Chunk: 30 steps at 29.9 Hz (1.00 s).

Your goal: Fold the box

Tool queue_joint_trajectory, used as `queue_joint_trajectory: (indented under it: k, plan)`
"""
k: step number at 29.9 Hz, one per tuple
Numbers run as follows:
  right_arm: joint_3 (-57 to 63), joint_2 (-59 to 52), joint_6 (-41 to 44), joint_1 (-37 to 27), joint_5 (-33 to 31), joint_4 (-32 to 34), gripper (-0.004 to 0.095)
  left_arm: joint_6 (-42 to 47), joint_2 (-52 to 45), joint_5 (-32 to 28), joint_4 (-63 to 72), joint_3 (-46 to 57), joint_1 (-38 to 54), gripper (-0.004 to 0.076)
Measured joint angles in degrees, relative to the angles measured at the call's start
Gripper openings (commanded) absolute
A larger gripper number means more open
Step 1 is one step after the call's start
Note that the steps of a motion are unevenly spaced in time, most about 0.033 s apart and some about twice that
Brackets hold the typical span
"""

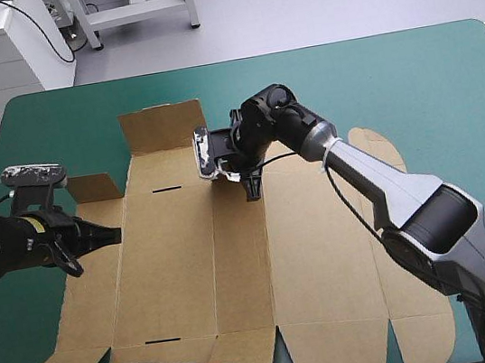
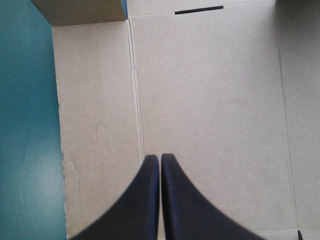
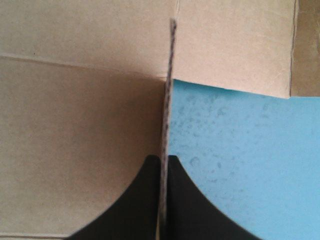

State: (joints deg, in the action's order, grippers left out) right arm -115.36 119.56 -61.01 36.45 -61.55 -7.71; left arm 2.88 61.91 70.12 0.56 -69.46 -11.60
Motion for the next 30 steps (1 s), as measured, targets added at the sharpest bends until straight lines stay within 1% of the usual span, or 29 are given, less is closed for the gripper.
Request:
queue_joint_trajectory:
  k: [2,4,8,10,12,17,19,21,22,26,27,30]
  plan:
    - [0.0,0.0,1.1,0.0,0.0,0.9,0.0027,0.0,0.0,0.0,0.0,0.0,0.0,-0.0008]
    - [0.0,0.0,2.7,0.0,0.1,1.7,0.0087,0.0,0.0,0.1,0.0,0.0,0.0,-0.0008]
    - [0.0,0.0,7.3,0.0,1.5,2.7,0.0246,0.0,0.0,0.1,0.0,0.0,0.0,-0.0008]
    - [0.0,0.0,8.0,0.0,2.2,2.7,0.031,0.0,0.0,0.1,0.0,0.0,0.0,-0.0008]
    - [0.0,0.0,7.6,0.0,2.6,2.7,0.0349,0.0,0.0,0.1,0.0,0.0,0.0,-0.0008]
    - [0.0,0.0,6.1,0.0,3.3,2.9,0.0354,0.0,0.0,0.2,0.0,0.0,0.0,-0.0008]
    - [0.0,0.0,6.1,0.0,3.6,4.0,0.0349,0.0,0.0,0.4,0.0,0.0,0.0,-0.0008]
    - [0.0,0.0,6.7,0.0,3.5,6.7,0.0349,0.0,0.0,0.6,0.0,0.0,0.0,-0.0008]
    - [0.0,0.0,8.3,0.0,3.3,8.2,0.0349,0.0,0.0,0.7,0.0,0.0,0.0,-0.0008]
    - [0.0,0.0,18.8,-0.5,1.2,17.1,0.0348,0.0,0.0,0.8,0.0,0.0,0.0,-0.0008]
    - [0.0,-0.2,20.6,-1.0,0.1,18.5,0.0349,0.0,0.0,0.8,0.0,0.0,0.0,-0.0008]
    - [0.0,-1.4,23.3,-3.2,-2.8,19.5,0.0348,0.0,0.0,0.8,0.0,0.0,0.0,-0.0008]
